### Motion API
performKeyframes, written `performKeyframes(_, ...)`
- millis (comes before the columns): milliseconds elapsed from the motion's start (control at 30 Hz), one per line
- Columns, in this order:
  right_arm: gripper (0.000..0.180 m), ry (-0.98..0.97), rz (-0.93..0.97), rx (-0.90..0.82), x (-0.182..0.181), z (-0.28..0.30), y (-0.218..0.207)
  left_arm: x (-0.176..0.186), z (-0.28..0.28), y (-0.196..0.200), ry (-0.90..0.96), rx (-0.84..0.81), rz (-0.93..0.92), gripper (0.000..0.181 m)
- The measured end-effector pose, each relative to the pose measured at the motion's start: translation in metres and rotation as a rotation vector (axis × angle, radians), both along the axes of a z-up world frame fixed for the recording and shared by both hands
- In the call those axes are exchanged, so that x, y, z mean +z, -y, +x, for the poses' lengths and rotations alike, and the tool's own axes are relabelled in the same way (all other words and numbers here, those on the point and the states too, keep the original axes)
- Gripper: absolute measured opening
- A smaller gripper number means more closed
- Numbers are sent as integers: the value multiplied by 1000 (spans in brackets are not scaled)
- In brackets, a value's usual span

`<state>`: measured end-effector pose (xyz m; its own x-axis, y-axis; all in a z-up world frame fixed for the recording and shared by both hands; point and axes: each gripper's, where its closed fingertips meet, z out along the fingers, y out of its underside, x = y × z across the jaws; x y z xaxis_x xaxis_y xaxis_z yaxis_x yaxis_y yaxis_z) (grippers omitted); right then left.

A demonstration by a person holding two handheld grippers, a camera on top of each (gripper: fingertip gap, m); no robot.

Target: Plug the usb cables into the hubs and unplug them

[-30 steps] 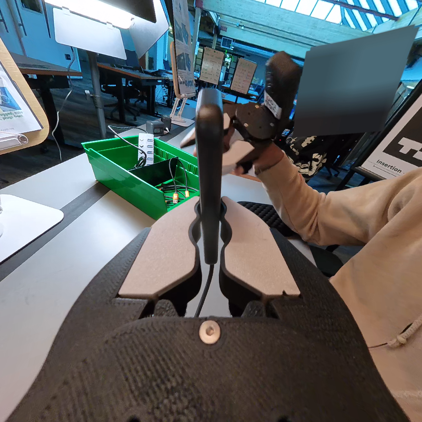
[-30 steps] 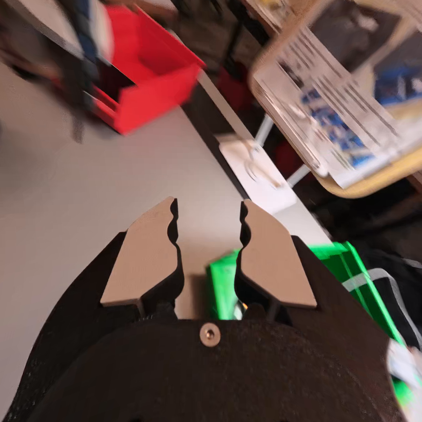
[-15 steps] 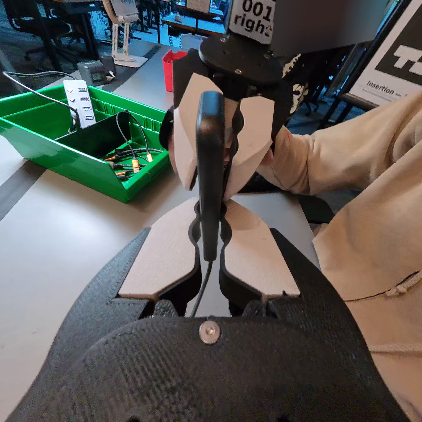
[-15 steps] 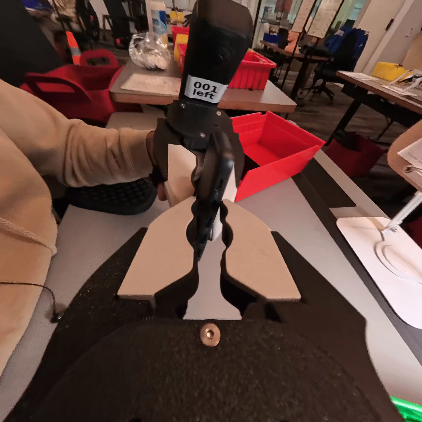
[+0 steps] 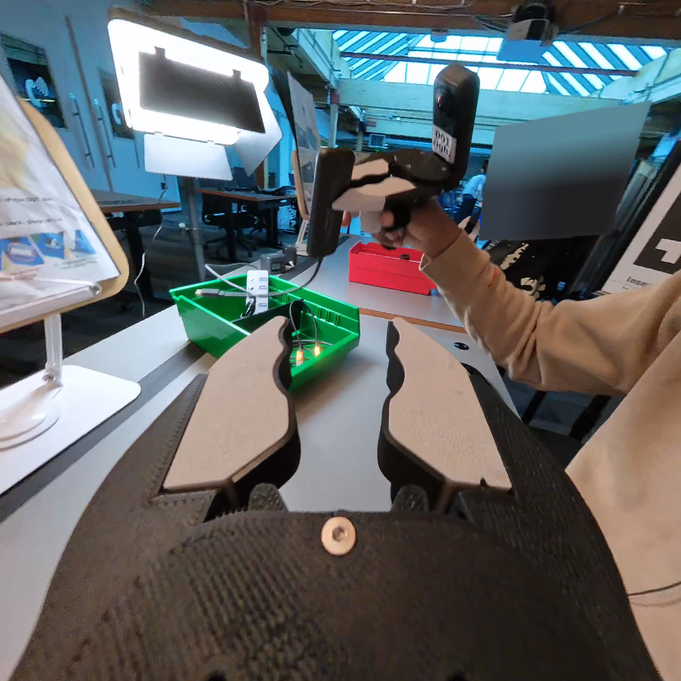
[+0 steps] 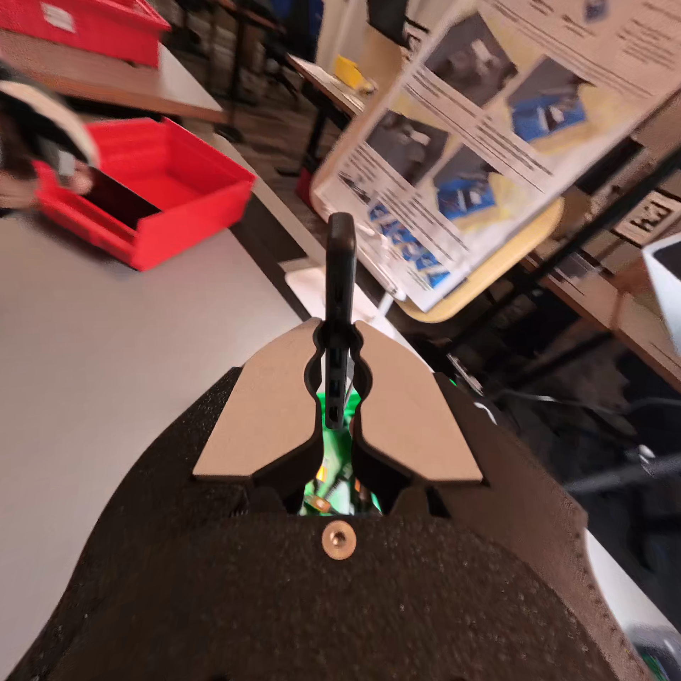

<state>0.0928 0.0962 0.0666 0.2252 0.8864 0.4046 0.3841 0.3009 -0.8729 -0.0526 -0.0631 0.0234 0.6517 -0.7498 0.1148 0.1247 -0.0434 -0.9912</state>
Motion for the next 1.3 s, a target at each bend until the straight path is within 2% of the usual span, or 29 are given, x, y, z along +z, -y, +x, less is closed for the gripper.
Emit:
performKeyframes(133, 12, 76, -7, -158, -7, 24, -59, -35, -9, 6, 22, 86, -53, 49)
performKeyframes(233, 12, 88, -56, -210, -17, 35, -93, -68, -12, 14, 12, 109, -121, 49)
performKeyframes(467, 12, -129, -285, -224, -37, 42, -157, -116, -24, 19, -12, 159, -187, 46)
performKeyframes(633, 12, -171, -380, -323, -78, 52, -202, -121, -25, 20, 55, 135, -209, 46)
performKeyframes(800, 13, -56, -467, -459, -127, 57, -227, -124, -22, 21, 42, 129, -212, 44)
performKeyframes(967, 12, -37, -704, -539, -151, 49, -236, -128, -19, 22, 32, 116, -223, 43)
performKeyframes(1100, 12, -37, -820, -580, -160, 45, -243, -128, -17, 23, 15, 115, -221, 43)
performKeyframes(1200, 13, -10, -794, -613, -164, 46, -250, -127, -18, 23, 12, 118, -216, 42)
performKeyframes(1300, 30, 140, -693, -701, -177, 58, -257, -127, -19, 23, 5, 122, -216, 42)
